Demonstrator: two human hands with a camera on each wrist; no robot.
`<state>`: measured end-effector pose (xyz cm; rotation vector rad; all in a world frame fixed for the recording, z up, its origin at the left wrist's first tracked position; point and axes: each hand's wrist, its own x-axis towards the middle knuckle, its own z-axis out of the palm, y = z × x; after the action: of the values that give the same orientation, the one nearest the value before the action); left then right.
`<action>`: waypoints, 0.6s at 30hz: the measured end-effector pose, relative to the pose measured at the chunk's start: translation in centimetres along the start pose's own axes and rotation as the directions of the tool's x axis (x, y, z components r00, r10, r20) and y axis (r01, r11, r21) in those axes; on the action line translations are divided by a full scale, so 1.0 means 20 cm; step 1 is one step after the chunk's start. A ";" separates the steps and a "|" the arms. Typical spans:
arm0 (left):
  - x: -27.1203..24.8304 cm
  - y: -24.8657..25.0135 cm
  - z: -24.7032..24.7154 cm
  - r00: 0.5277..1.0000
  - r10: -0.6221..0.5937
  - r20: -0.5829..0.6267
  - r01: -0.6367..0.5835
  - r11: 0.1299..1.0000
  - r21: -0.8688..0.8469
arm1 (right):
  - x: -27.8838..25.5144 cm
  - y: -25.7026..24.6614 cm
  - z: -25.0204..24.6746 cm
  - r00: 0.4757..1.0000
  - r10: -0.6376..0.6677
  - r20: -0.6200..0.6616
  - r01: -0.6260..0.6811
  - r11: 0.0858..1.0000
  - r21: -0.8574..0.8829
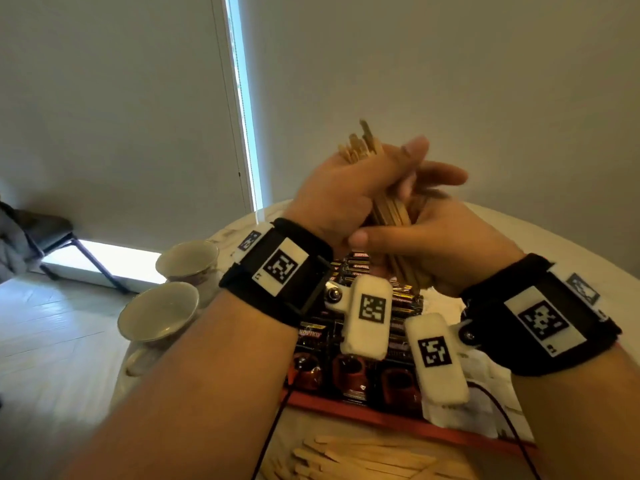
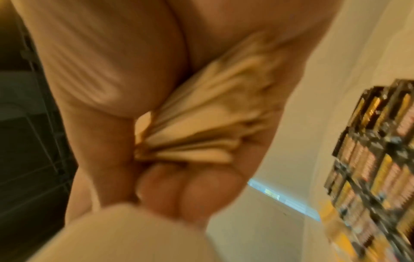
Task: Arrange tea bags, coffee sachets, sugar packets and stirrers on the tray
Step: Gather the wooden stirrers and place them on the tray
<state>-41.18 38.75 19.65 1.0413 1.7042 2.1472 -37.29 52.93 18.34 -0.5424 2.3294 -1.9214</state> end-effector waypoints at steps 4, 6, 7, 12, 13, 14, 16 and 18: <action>0.06 0.02 0.02 0.966 0.078 -0.247 -0.135 0.966 -0.221 | -0.01 -0.02 -0.10 0.968 0.140 -0.206 -0.059 0.932 0.357; 0.07 0.01 0.03 0.944 0.125 -0.305 -0.196 0.957 -0.214 | 0.01 -0.01 -0.11 0.930 0.232 -0.286 -0.033 0.826 0.563; 0.07 -0.01 0.04 0.940 0.141 -0.309 -0.210 0.957 -0.200 | 0.01 0.00 -0.10 0.922 0.267 -0.281 -0.033 0.776 0.630; 0.07 -0.03 0.06 0.936 0.219 -0.274 -0.228 0.974 0.000 | 0.03 0.00 -0.06 0.924 0.324 -0.201 -0.124 0.754 0.645; 0.07 -0.03 0.06 0.932 0.242 -0.269 -0.239 0.970 0.045 | 0.03 0.01 -0.06 0.918 0.328 -0.222 -0.119 0.762 0.636; 0.07 -0.03 0.06 0.930 0.262 -0.256 -0.250 0.965 0.080 | 0.04 0.01 -0.07 0.915 0.325 -0.238 -0.107 0.766 0.634; 0.07 -0.04 0.08 0.933 0.288 -0.215 -0.264 0.955 0.133 | 0.05 0.03 -0.06 0.916 0.308 -0.258 -0.067 0.750 0.658; 0.07 -0.07 0.09 0.930 0.312 -0.196 -0.276 0.942 0.189 | 0.07 0.05 -0.06 0.910 0.294 -0.293 -0.013 0.726 0.688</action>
<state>-41.49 41.31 19.08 1.2053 1.9555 2.4273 -39.05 53.73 17.78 0.1227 1.5239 -2.7399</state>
